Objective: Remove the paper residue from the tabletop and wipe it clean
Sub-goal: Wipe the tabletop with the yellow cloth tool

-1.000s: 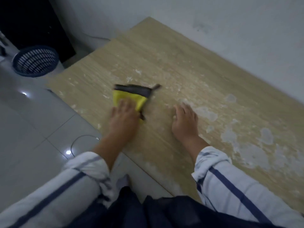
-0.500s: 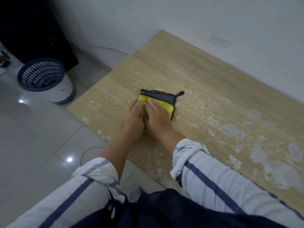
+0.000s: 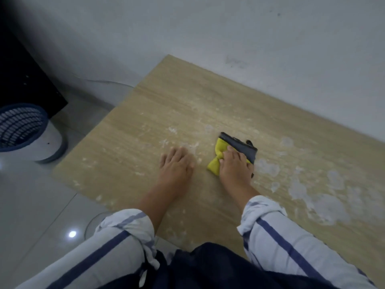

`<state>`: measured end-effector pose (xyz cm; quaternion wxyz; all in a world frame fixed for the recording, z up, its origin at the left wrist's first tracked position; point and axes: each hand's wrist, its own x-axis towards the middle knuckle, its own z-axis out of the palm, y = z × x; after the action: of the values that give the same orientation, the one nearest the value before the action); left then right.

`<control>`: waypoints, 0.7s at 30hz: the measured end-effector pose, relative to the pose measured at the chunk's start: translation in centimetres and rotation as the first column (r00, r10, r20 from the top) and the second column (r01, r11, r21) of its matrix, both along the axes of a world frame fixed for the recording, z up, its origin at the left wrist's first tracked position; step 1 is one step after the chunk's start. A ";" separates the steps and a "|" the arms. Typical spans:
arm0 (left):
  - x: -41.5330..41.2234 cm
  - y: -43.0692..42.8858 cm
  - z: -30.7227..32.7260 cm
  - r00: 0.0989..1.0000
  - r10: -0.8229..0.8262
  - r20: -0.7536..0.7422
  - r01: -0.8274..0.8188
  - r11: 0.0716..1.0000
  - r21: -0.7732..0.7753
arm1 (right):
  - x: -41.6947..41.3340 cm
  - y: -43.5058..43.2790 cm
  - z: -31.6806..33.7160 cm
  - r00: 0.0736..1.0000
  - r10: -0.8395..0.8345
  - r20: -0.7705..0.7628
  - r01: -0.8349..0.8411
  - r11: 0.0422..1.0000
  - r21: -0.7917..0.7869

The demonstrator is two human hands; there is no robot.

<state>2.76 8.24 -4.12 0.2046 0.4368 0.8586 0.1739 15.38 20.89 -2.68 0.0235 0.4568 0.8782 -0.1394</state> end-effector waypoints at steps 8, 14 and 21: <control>7.0 7.0 4.1 0.942 -0.135 0.307 0.136 0.991 0.021 | 6.3 2.0 3.4 0.957 -0.251 -0.144 0.224 0.958 -0.178; 11.3 11.8 10.0 0.432 0.323 0.842 -0.324 0.927 -0.189 | 9.7 2.4 7.4 0.940 0.024 -0.339 -0.024 1.000 0.005; 14.7 14.9 16.9 0.526 0.217 0.822 -0.387 0.922 0.005 | 14.6 5.6 12.9 0.724 -0.127 -0.678 -0.008 0.981 -0.193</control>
<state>17.41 23.11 12.80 0.4969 0.1703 0.7122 0.4656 29.98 26.46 10.19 -0.2663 0.3966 0.7926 -0.3790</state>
